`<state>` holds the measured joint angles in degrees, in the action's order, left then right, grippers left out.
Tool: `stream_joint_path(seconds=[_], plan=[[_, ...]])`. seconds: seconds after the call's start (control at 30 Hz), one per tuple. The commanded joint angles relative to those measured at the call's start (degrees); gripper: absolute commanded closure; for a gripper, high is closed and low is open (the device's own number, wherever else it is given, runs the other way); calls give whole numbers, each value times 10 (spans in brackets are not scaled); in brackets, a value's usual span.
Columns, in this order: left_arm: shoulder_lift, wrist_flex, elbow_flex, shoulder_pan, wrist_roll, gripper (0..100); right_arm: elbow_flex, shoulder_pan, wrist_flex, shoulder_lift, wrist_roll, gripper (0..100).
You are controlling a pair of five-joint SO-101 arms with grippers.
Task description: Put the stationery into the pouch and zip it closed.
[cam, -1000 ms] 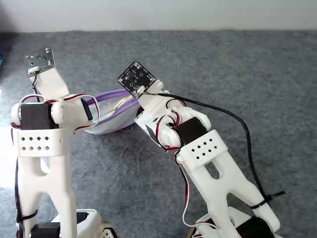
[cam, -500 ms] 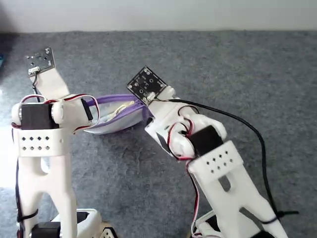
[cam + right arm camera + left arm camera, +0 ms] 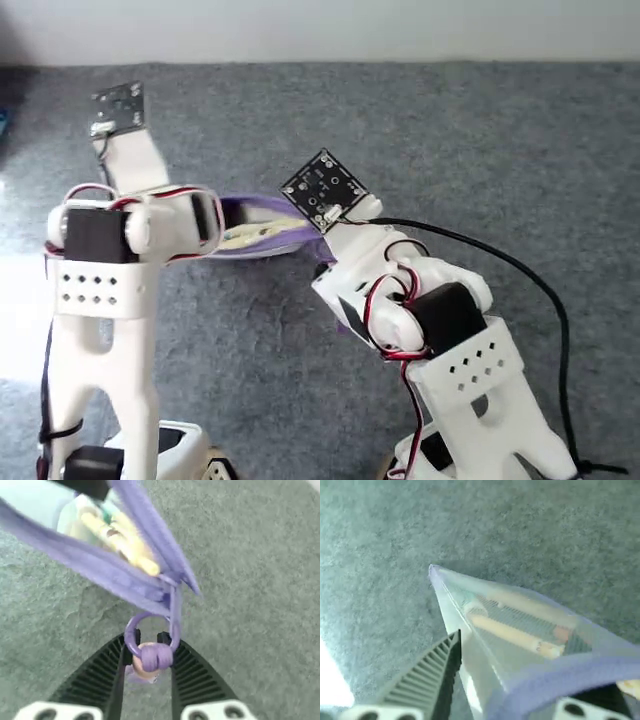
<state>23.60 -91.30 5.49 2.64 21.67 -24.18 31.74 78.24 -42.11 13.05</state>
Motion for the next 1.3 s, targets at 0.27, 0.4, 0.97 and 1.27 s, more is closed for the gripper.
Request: stream_joint_path(seconds=[0.27, 0.4, 0.97, 1.27], plan=[[-43, 178, -20, 154, -19, 675, 6, -23, 107, -64, -14, 989], [-71, 182, -89, 168, -18, 675, 6, -76, 134, -77, -21, 989], [-49, 77, -171, 236, -18, 676, 7, -110, 119, -93, -17, 989], [1, -19, -168, 145, -18, 676, 11, -110, 118, -95, -16, 989]])
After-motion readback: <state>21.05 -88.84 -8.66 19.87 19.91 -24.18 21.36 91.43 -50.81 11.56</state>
